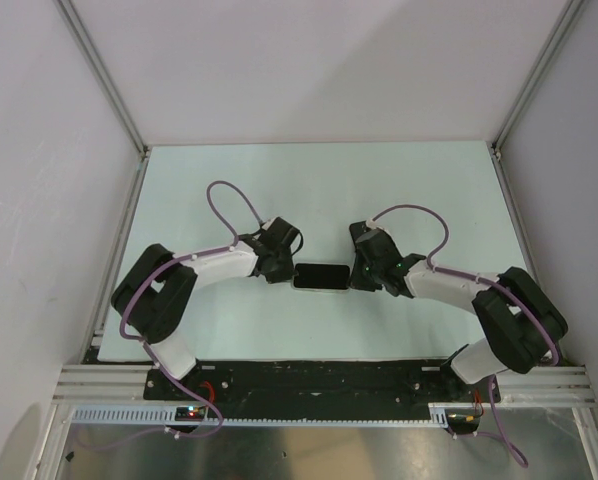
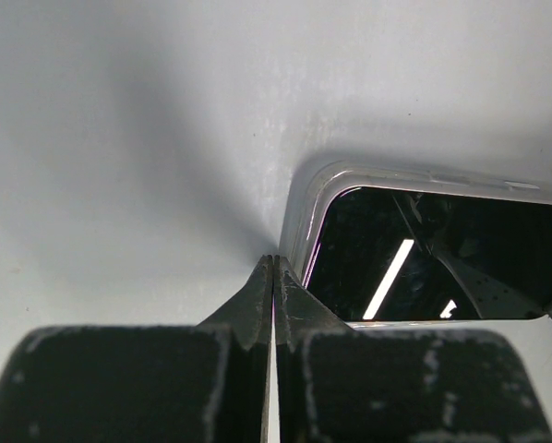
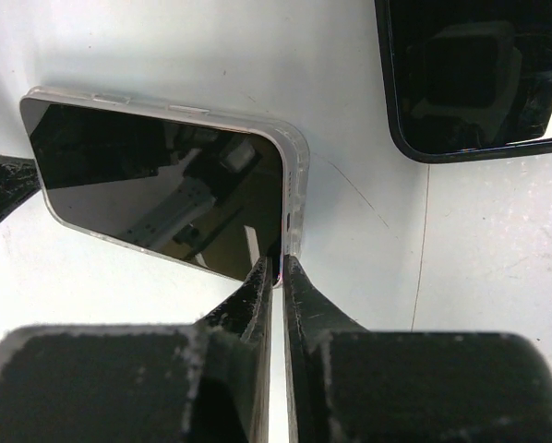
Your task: Put the phone into the phone case
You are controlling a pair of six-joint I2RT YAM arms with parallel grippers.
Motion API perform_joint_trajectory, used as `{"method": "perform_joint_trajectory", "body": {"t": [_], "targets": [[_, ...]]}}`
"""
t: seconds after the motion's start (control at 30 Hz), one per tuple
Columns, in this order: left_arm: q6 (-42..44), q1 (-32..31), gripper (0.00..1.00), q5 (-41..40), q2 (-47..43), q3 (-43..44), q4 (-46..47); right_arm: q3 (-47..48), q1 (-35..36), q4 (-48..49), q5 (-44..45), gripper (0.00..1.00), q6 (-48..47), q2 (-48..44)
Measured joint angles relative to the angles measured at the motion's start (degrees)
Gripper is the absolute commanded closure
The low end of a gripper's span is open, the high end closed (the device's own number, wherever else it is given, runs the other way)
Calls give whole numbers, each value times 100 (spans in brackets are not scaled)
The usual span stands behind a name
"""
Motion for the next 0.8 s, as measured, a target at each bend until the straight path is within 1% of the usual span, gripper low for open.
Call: {"method": "perform_joint_trajectory", "body": {"t": [0.2,0.57,0.7,0.8], "targets": [[4,-2,100,-28,0,9,-50,149,157,-118,243,100,20,234],[4,-2,100,-39,2,9,-52,505,645,-581,1150,100,-2,487],[4,-2,100,-48,-17,9,-57,595,789,-697,1423,93,-101,442],[4,0,100,-42,-70,-39,-61,686,809,-824,1392,87,-186,431]]}}
